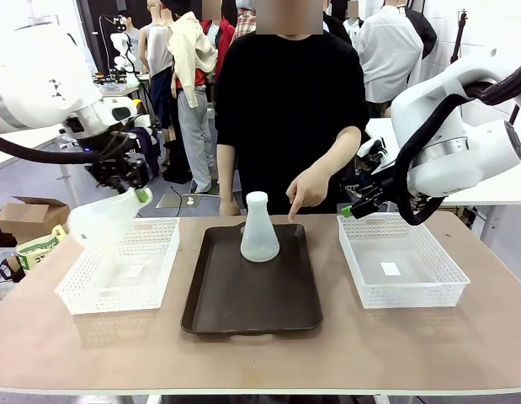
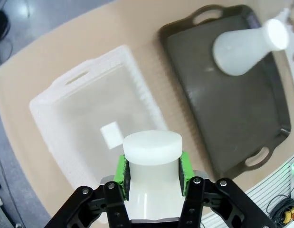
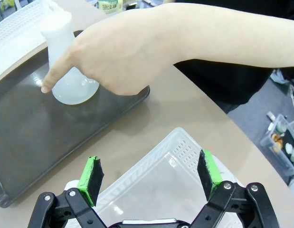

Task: Prepare the laboratory tools.
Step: Place the picked Big flask upright in the Handle tray as directed by the person.

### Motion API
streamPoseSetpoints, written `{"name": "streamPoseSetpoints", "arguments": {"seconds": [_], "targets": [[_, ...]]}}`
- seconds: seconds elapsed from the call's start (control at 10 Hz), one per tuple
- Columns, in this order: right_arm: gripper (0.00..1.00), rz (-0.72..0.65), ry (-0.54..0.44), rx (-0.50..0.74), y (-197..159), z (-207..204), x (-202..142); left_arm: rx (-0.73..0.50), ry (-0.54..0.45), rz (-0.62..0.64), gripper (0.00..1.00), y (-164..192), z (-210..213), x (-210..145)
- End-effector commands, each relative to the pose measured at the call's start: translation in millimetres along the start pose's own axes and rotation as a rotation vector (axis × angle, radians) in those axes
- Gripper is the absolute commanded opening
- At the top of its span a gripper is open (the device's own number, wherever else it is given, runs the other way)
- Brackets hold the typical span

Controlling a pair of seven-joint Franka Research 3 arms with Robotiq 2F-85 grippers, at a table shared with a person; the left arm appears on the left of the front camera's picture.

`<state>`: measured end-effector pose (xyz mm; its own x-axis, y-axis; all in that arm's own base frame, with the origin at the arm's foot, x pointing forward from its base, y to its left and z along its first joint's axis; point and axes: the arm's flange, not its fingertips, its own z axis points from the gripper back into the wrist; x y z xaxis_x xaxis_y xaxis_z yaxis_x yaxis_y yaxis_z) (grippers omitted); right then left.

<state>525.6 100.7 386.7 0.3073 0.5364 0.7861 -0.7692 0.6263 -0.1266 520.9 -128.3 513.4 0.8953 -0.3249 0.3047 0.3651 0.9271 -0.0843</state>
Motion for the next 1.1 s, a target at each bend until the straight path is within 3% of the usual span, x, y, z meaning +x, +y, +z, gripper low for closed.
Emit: {"name": "streamPoseSetpoints", "arguments": {"seconds": [0.0,0.1,0.2,0.4,0.6,0.7,0.9,1.0], "targets": [[1.00,0.008,0.004,0.000,-2.0,-1.4,0.8,-0.166,-0.193,-0.125,0.00,-27.4,1.5,-17.6],[1.00,0.008,0.004,0.000,-2.0,-1.4,0.8,-0.217,-0.359,-0.221,0.00,-43.3,4.3,-23.5],[1.00,0.008,0.004,0.000,-2.0,-1.4,0.8,-0.287,-0.371,-0.298,0.00,-54.5,3.5,-29.3],[1.00,0.008,0.004,0.000,-2.0,-1.4,0.8,-0.477,-0.508,-0.481,0.00,-81.8,6.0,-39.9],[1.00,0.008,0.004,0.000,-2.0,-1.4,0.8,-0.574,-0.598,-0.553,0.00,-93.2,2.0,-43.0],[1.00,0.008,0.004,0.000,-2.0,-1.4,0.8,-0.617,-0.649,-0.544,0.00,-92.9,0.1,-42.9],[1.00,0.008,0.004,0.000,-2.0,-1.4,0.8,-0.622,-0.730,-0.331,0.00,-79.4,-9.4,-35.2],[1.00,0.008,0.004,0.000,-2.0,-1.4,0.8,-0.635,-0.729,-0.294,0.00,-74.5,-15.2,-35.5]]}}
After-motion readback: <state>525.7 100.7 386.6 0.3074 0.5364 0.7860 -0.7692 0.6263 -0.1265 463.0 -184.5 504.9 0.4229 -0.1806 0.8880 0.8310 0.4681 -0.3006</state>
